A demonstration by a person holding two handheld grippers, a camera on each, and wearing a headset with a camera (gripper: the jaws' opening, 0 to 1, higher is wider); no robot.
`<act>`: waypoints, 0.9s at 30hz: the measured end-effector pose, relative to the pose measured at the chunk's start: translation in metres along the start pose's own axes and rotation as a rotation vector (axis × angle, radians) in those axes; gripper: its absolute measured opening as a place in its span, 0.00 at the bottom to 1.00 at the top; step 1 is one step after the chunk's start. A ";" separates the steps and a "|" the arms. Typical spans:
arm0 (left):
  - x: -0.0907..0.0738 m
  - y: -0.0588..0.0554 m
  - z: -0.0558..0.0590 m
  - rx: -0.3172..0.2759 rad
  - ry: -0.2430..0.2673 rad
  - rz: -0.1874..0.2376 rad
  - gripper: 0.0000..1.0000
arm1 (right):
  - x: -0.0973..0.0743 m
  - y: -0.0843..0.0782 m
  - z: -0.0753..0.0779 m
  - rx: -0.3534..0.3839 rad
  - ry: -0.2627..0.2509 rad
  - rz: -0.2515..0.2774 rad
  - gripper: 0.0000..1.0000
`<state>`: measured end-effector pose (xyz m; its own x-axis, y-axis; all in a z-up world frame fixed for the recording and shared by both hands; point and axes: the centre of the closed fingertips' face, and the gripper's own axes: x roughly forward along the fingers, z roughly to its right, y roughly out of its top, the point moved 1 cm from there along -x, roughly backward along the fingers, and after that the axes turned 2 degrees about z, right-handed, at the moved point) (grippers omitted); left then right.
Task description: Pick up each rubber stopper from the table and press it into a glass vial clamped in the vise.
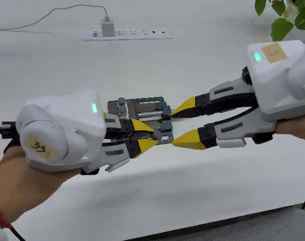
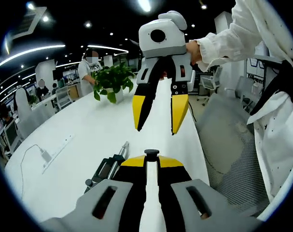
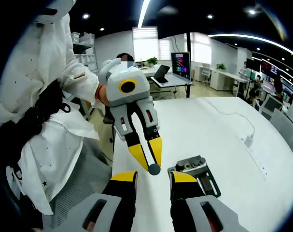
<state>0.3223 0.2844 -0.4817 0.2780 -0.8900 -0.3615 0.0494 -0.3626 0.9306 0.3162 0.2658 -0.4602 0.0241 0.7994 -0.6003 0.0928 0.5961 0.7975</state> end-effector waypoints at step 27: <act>-0.025 0.017 0.006 -0.061 0.075 0.130 0.03 | 0.016 0.015 -0.005 -0.135 0.153 -0.111 0.08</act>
<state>0.3102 0.2992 -0.4571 0.3563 -0.9044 -0.2347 0.0657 -0.2263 0.9718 0.3126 0.2877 -0.4575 -0.1309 0.7242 -0.6771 -0.0474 0.6776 0.7339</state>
